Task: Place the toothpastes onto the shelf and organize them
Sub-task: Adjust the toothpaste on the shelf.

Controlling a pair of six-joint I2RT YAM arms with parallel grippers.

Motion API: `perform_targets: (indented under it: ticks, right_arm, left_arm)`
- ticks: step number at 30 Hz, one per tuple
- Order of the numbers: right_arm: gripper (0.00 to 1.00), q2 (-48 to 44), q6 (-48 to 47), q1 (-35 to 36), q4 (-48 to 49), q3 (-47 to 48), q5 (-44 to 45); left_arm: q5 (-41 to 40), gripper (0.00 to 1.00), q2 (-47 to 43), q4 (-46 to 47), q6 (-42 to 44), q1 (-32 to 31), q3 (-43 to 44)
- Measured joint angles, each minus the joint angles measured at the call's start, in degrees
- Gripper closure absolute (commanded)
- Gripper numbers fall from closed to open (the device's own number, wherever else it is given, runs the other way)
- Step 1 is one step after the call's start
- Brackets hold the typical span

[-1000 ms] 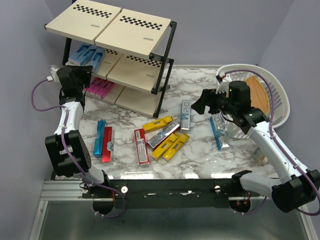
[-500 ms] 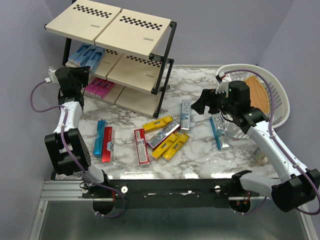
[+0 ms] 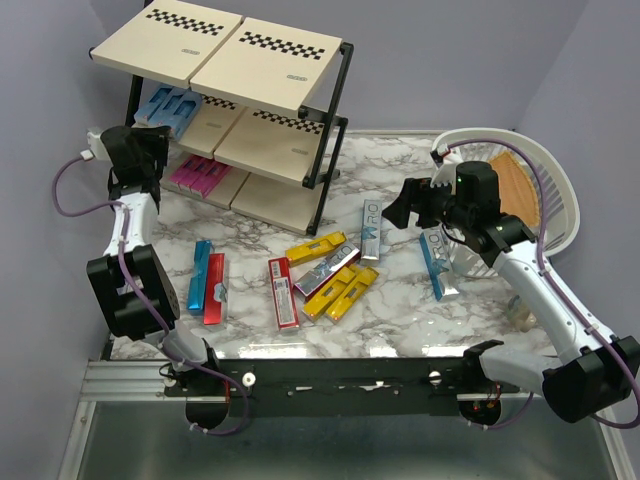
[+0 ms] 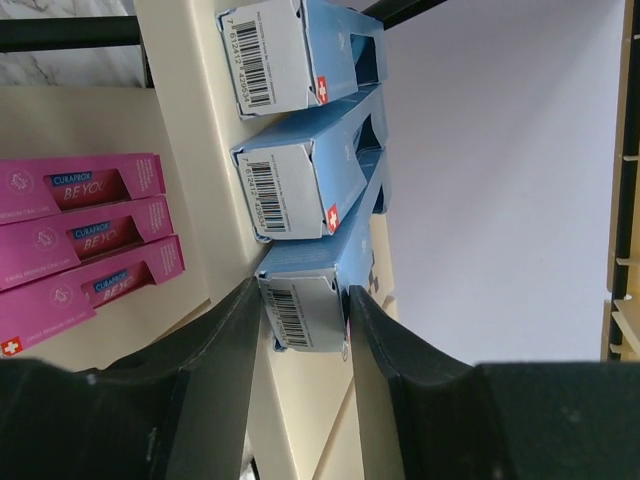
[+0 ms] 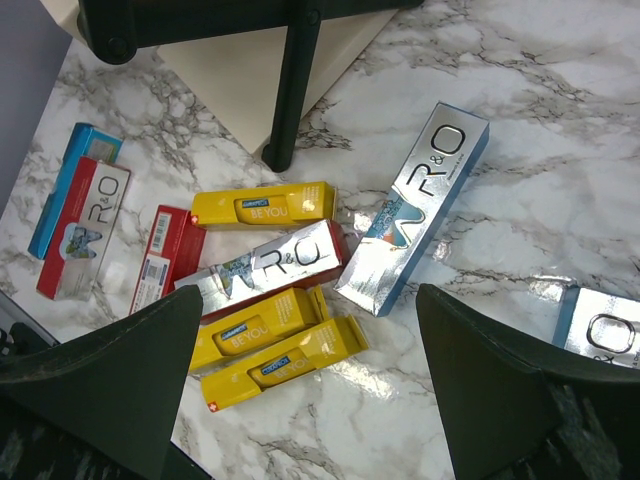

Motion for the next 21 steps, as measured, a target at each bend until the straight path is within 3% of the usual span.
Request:
perform_targets:
  ticks: [10, 21]
  right_arm:
    - [0.04, 0.0, -0.11, 0.0, 0.0, 0.0, 0.17]
    - [0.04, 0.0, -0.63, 0.0, -0.02, 0.0, 0.66]
  left_arm:
    - [0.02, 0.31, 0.87, -1.79, 1.36, 0.83, 0.92]
    - [0.35, 0.32, -1.66, -6.25, 4.24, 1.46, 1.68]
